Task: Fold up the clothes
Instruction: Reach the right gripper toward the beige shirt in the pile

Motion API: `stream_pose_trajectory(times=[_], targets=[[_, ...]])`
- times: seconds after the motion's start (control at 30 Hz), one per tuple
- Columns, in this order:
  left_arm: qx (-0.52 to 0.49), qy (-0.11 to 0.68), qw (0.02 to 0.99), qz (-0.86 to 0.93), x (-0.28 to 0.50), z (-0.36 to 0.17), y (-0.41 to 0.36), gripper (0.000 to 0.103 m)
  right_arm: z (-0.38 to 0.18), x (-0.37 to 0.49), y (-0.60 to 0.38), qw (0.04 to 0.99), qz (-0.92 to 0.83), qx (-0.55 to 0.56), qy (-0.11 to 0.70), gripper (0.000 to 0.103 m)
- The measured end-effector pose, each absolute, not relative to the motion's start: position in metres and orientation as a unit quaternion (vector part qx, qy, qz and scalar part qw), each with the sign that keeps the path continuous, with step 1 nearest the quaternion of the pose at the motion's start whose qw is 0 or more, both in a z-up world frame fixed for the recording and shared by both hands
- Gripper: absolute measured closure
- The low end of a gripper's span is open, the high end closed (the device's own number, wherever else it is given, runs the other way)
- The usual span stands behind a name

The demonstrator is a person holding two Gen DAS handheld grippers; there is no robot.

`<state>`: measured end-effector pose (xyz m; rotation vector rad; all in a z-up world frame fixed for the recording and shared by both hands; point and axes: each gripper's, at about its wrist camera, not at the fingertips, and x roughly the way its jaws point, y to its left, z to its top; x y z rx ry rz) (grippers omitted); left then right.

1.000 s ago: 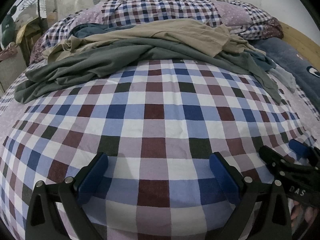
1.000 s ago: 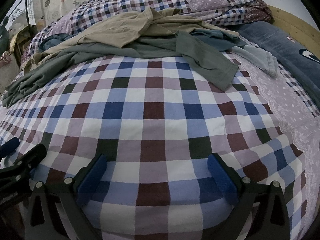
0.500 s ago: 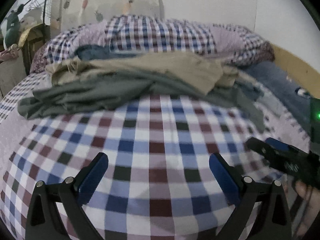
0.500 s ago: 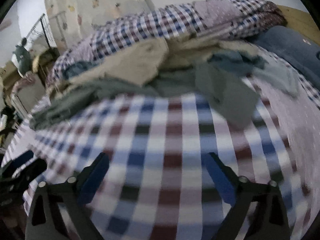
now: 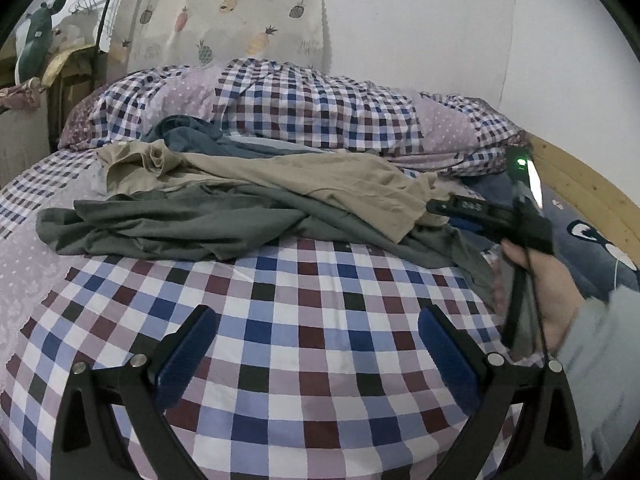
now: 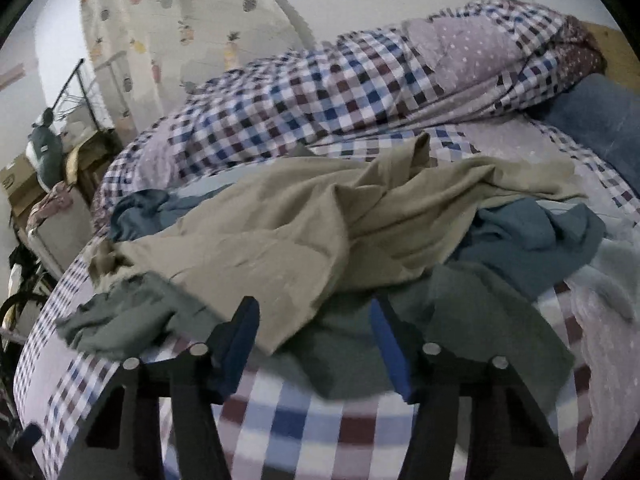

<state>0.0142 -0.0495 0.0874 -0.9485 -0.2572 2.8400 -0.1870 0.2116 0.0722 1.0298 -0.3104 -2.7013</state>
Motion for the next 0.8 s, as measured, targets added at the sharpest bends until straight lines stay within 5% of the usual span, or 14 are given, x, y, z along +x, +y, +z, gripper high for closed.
stream_pose_trajectory(times=[0.2, 0.27, 0.33, 0.8], targets=[[-0.318, -0.093, 0.07, 0.941, 0.014, 0.086, -0.056, 0.001, 0.058, -0.227, 0.223, 0.103, -0.916, 0.361, -0.144, 0.05], [-0.319, -0.097, 0.072, 0.94, 0.014, 0.087, -0.058, 0.001, 0.053, -0.235, 0.225, 0.105, -0.909, 0.369, -0.163, 0.062], [-0.317, -0.102, 0.074, 0.94, 0.015, 0.089, -0.058, 0.001, 0.05, -0.239, 0.226, 0.112, -0.902, 0.377, -0.178, 0.096], [-0.254, -0.084, 0.109, 0.957, 0.039, 0.123, -0.057, 0.001, 0.112, -0.099, 0.176, 0.246, -0.897, 0.327, -0.166, 0.098]])
